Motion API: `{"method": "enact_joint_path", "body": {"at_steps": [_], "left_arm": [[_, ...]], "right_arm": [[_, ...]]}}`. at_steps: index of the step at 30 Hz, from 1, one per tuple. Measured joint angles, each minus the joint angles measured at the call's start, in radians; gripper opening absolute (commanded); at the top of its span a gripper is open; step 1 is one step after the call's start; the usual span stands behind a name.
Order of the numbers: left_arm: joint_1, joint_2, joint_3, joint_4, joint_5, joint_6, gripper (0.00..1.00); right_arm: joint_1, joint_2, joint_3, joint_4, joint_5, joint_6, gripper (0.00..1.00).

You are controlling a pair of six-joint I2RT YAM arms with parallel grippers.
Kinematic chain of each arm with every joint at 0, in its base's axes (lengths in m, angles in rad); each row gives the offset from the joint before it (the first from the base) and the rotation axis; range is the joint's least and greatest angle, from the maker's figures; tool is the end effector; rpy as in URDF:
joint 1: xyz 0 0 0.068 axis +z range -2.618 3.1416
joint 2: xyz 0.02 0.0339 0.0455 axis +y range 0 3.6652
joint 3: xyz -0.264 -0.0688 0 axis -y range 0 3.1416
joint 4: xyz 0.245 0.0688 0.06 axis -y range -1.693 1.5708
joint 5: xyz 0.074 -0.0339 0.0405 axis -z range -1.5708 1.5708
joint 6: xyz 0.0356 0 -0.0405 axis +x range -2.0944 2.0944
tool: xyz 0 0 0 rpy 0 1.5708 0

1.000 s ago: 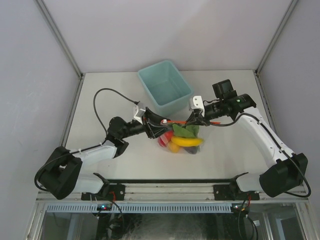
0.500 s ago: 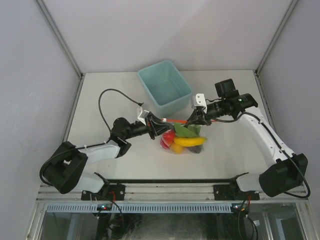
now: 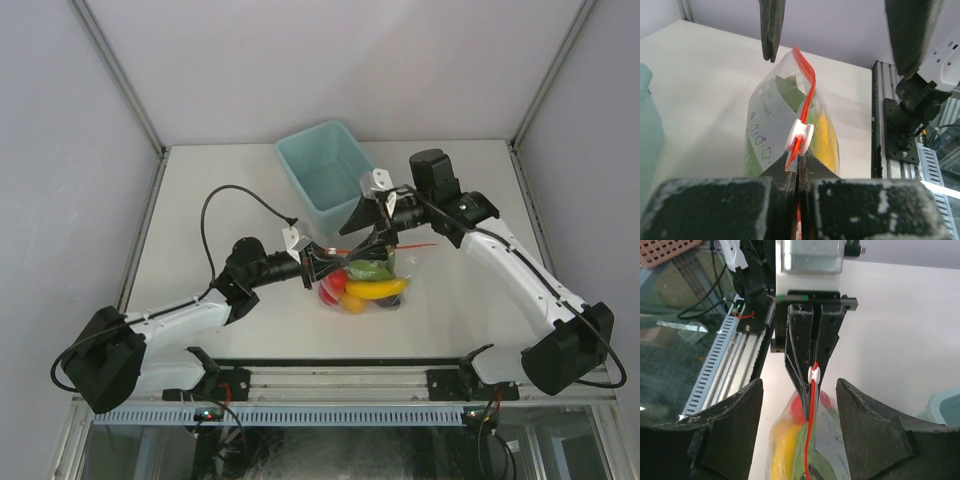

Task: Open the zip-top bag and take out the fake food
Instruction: Unzip the zipper food storage bag at the center of the board.

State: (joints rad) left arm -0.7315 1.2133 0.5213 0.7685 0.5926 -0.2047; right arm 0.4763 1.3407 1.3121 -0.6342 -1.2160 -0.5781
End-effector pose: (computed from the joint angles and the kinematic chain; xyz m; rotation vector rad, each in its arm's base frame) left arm 0.1785 -0.1870 0.2586 0.8952 1.3610 -1.1751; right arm 0.2286 0.1555 0.3704 -1.4966 1.3026 1.2591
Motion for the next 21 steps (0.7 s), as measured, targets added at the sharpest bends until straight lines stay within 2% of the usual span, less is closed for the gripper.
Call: {"method": "enact_joint_path", "body": {"at_steps": [5,9,15,21], "left_arm": [[-0.007,-0.018,0.015,-0.084,-0.029,0.051,0.0],[-0.011,-0.031,0.016,-0.112,-0.042,0.069,0.0],[-0.013,-0.035,0.016,-0.129,-0.046,0.077,0.0],[-0.013,-0.035,0.016,-0.129,-0.05,0.077,0.0]], "right_arm": [[0.025,0.028,0.0,0.107,0.003,0.128,0.59],[0.045,0.061,0.0,0.138,0.021,0.169,0.55],[0.087,0.077,0.0,0.145,0.062,0.177,0.47],[0.111,0.082,0.0,0.137,0.104,0.146,0.46]]}}
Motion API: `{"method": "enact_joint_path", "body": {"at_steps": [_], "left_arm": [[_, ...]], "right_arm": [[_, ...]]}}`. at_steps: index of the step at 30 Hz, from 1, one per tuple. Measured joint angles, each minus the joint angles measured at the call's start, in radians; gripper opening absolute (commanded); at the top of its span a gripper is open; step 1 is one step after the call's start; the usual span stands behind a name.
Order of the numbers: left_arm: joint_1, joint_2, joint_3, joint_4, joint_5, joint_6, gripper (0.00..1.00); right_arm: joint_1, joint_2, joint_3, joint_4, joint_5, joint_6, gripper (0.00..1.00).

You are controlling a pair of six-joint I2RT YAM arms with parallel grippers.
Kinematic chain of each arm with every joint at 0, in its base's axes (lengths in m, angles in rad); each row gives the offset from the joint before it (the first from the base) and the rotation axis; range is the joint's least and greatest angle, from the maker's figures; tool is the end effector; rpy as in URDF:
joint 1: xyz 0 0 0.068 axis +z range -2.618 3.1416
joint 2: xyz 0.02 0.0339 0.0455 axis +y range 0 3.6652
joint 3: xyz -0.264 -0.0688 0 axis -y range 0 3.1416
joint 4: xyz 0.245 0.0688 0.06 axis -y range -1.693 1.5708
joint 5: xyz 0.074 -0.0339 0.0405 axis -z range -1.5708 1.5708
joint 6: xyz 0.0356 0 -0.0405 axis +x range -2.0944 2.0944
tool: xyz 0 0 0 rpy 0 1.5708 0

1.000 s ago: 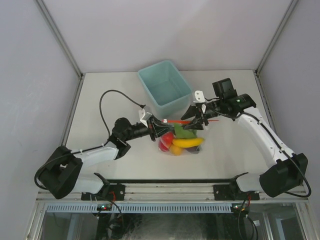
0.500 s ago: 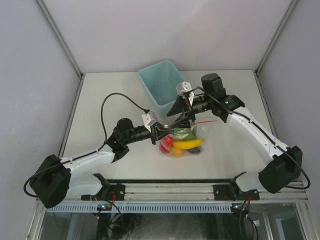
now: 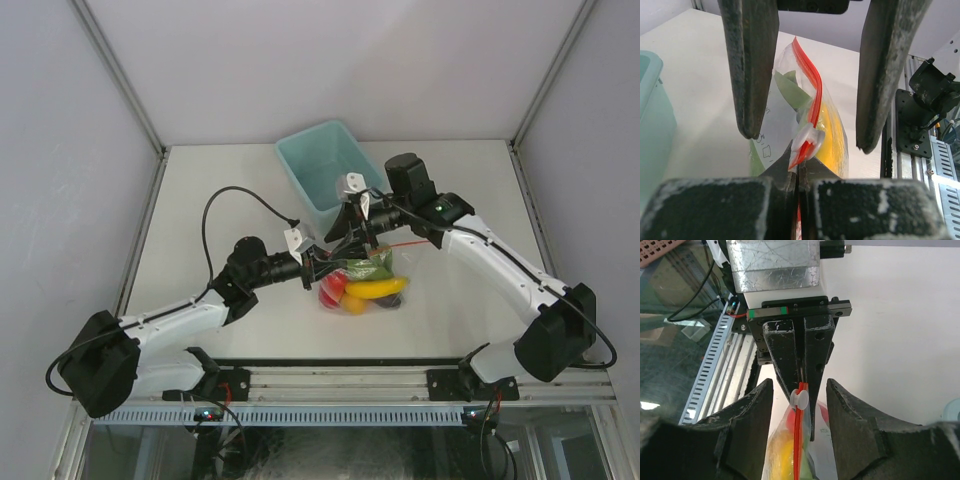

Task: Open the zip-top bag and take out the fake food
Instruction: Unzip the zipper food storage bag at the center of the board.

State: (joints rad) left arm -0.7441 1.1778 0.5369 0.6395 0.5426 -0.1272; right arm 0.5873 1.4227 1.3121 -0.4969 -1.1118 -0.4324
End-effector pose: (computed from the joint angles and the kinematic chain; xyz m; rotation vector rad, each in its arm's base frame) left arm 0.1756 -0.1867 0.2588 0.9220 1.4091 -1.0929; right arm 0.2361 0.1955 0.3560 -1.4999 1.3888 1.2829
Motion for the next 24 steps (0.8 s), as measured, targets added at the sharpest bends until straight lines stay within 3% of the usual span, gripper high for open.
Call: {"method": "enact_joint_path", "body": {"at_steps": [6,15,24], "left_arm": [[0.0,0.0,0.0,0.0,-0.002,0.0,0.0],[0.0,0.0,0.0,-0.003,-0.01,-0.001,0.0],[0.0,-0.01,0.0,-0.014,-0.018,-0.002,0.0]], "right_arm": [[0.018,0.0,0.0,-0.044,0.042,-0.055,0.42],[0.022,0.0,0.0,-0.049,0.084,-0.082,0.27],[0.023,0.0,0.0,-0.071,0.101,-0.104,0.26]]}}
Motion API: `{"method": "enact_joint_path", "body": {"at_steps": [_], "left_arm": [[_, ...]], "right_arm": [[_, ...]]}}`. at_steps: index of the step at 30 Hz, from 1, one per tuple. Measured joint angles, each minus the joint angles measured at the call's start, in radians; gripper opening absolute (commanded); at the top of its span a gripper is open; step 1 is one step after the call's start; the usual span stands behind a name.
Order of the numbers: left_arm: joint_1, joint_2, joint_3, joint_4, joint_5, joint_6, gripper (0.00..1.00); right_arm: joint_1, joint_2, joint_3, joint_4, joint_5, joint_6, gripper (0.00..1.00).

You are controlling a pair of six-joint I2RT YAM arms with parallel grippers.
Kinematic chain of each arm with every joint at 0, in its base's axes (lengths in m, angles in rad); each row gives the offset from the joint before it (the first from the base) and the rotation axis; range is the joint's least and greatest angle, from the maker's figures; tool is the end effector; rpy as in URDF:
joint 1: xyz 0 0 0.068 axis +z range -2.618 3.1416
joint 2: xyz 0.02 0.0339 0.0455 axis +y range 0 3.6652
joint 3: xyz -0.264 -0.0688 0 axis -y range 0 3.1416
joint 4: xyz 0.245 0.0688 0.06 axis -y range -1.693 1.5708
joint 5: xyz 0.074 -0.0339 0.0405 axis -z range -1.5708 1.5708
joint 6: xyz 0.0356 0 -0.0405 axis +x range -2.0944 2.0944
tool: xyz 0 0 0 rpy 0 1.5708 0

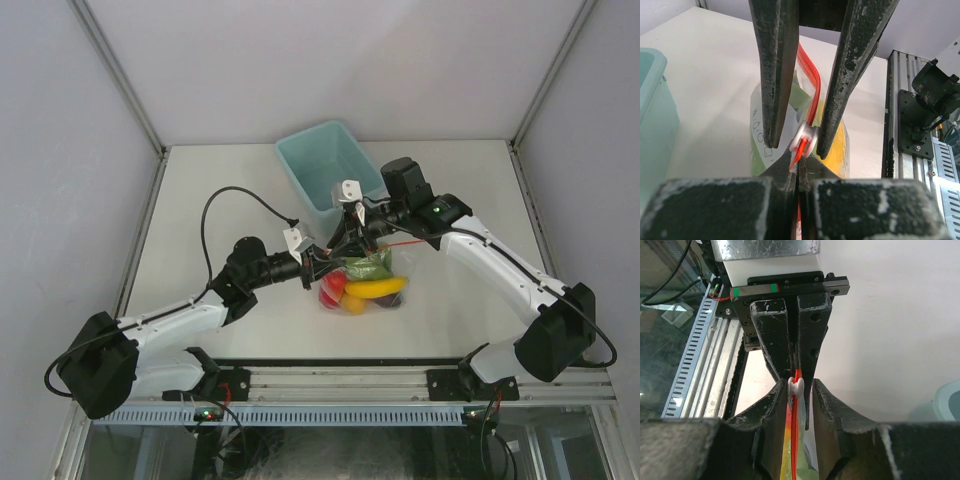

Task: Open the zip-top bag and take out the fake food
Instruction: Unzip the zipper food storage bag at the center of the board.

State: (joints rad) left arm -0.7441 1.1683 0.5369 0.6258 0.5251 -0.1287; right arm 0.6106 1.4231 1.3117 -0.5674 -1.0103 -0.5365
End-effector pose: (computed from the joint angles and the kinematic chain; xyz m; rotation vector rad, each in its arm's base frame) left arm 0.1752 -0.1856 0.2596 0.9079 1.4200 -1.0810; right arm 0.2315 0.1988 0.3487 -1.5556 1.4169 1.1602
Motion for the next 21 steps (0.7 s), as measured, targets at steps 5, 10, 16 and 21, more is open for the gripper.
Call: {"method": "enact_joint_path", "body": {"at_steps": [5,10,16,21], "left_arm": [[0.0,0.0,0.0,-0.001,0.0,0.0,0.0],[0.0,0.0,0.0,-0.001,-0.001,-0.001,0.0],[0.0,-0.011,0.0,-0.013,-0.021,0.0,0.0],[0.0,-0.034,-0.002,-0.025,-0.043,0.0,0.0]], "right_arm": [[0.0,0.0,0.0,-0.014,0.001,-0.011,0.08],[0.0,0.0,0.0,-0.021,0.0,-0.026,0.0],[-0.007,-0.002,0.0,-0.031,-0.001,-0.042,0.0],[-0.037,-0.012,0.0,-0.039,-0.005,-0.057,0.0]]}}
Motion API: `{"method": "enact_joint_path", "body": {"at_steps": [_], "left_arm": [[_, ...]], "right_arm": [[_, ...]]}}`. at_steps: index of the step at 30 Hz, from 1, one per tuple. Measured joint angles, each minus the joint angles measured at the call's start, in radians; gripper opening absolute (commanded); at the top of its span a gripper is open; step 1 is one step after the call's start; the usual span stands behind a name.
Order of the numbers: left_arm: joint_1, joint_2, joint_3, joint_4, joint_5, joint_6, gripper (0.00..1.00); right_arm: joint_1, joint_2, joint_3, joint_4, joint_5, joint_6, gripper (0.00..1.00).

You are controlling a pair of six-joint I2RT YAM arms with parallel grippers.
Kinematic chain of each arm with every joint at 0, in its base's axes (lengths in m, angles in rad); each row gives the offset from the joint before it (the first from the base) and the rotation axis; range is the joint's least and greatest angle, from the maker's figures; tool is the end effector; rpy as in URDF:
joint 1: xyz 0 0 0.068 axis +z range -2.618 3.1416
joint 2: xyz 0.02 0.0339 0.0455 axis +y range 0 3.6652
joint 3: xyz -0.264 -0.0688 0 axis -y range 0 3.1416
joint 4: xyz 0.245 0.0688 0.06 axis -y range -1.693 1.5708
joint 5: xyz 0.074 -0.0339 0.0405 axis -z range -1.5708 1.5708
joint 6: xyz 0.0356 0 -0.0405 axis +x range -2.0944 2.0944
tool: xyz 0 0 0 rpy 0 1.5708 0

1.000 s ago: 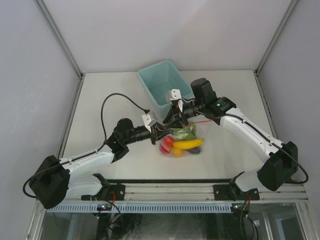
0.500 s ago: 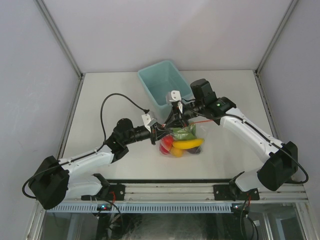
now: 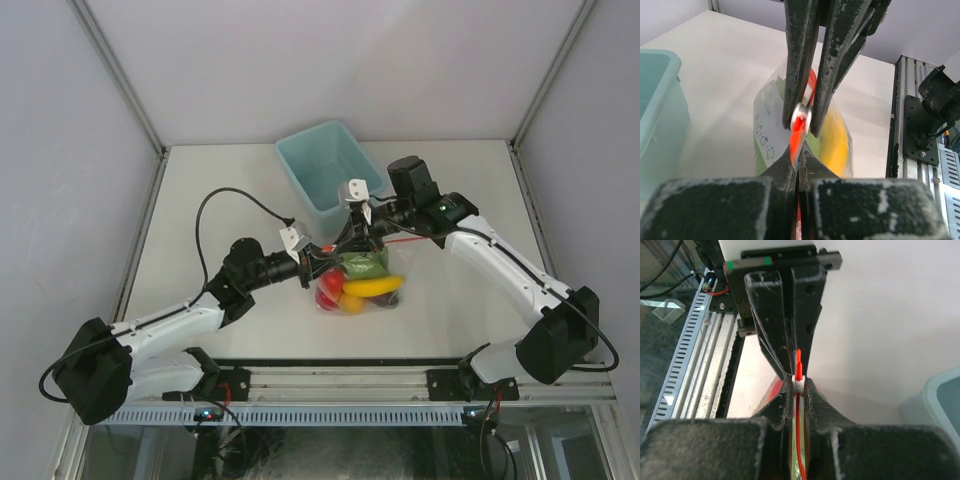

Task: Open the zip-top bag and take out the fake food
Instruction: Unzip the zipper food storage bag at the center of the board.

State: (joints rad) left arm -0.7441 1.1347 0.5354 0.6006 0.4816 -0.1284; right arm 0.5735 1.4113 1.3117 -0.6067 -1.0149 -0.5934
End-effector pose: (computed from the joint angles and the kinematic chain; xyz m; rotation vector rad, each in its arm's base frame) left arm 0.1729 -0.1816 0.2643 0.8723 1.4261 -1.0481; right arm 0.2343 0.1873 0.3493 -1.5572 1.4112 1.1224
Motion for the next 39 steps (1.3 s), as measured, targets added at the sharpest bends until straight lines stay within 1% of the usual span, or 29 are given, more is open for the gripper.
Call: {"method": "enact_joint_path", "body": {"at_steps": [9,23,39], "left_arm": [[0.024,-0.067,-0.002,-0.031,-0.019,0.001,0.0],[0.071,-0.114,-0.002,-0.072,-0.015,0.001,0.0],[0.116,-0.121,-0.002,-0.096,-0.008,0.0,0.0]], "right_arm": [[-0.07,-0.025,0.0,-0.063,-0.008,-0.058,0.0],[-0.14,-0.054,-0.025,-0.135,-0.01,-0.151,0.0],[-0.209,-0.084,-0.057,-0.183,0.005,-0.209,0.0]]}}
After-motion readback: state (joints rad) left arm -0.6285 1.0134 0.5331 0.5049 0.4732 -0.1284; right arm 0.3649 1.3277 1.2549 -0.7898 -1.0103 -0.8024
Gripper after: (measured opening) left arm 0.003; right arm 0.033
